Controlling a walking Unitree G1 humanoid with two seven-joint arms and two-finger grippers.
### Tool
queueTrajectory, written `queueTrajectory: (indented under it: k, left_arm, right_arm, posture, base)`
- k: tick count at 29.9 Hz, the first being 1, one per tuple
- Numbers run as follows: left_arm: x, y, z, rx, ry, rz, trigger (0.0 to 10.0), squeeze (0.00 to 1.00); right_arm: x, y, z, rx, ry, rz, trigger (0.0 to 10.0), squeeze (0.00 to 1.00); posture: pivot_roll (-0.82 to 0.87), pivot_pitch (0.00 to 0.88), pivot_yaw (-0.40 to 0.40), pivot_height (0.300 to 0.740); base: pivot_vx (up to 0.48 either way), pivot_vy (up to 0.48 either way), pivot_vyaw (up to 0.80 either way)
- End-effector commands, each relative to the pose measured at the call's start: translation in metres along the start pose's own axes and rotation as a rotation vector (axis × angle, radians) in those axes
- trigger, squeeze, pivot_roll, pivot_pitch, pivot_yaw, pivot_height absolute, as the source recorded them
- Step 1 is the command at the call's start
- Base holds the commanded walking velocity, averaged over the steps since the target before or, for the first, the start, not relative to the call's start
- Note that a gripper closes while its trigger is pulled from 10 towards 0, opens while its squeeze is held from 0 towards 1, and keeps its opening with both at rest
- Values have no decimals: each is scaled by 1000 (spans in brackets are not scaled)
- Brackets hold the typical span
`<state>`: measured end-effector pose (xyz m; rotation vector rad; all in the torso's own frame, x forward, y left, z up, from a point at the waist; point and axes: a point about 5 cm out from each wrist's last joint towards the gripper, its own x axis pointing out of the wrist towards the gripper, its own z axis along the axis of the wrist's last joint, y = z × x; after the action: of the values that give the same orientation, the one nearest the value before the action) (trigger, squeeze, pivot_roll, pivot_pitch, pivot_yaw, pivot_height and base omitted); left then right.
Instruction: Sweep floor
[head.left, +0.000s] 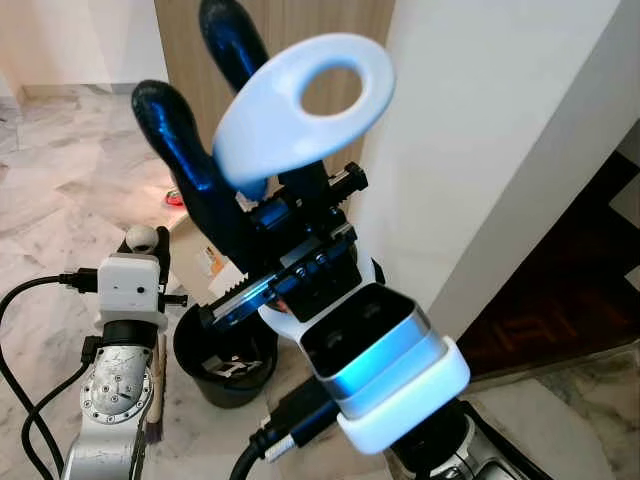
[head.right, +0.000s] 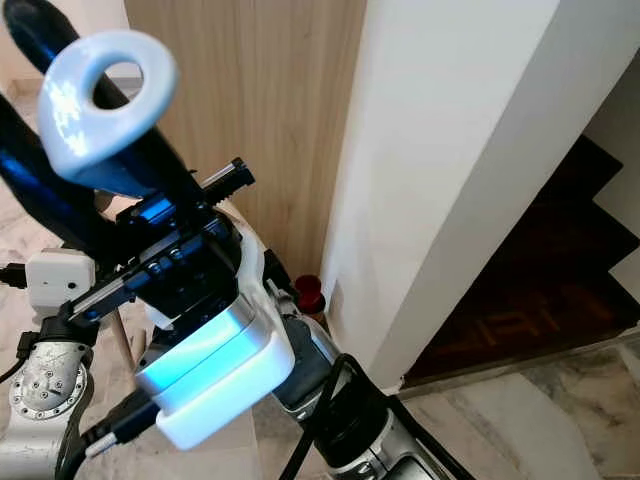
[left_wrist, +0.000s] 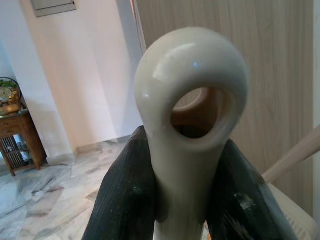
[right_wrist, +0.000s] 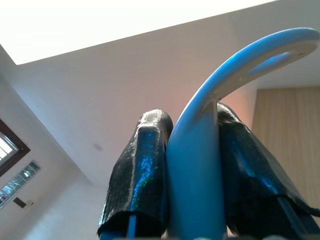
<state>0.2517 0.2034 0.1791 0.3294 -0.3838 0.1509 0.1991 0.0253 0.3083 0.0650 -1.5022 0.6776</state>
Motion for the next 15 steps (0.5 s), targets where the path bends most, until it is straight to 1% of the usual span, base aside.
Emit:
queueTrajectory:
  k: [1,15]
  left_arm:
    - [2,-1,15,8,-83,-3,10000,0]
    - [1,-3,16,14,-85,-16,10000,0]
  right_arm:
    - [17,5,21,26,-146,-43,10000,0]
    - [18,4,24,-56,-189,-3,10000,0]
  posture:
    - [197,16,-117,740]
    - [195,21,-116,740]
  base:
    - [0,0,0]
    - [0,0,0]
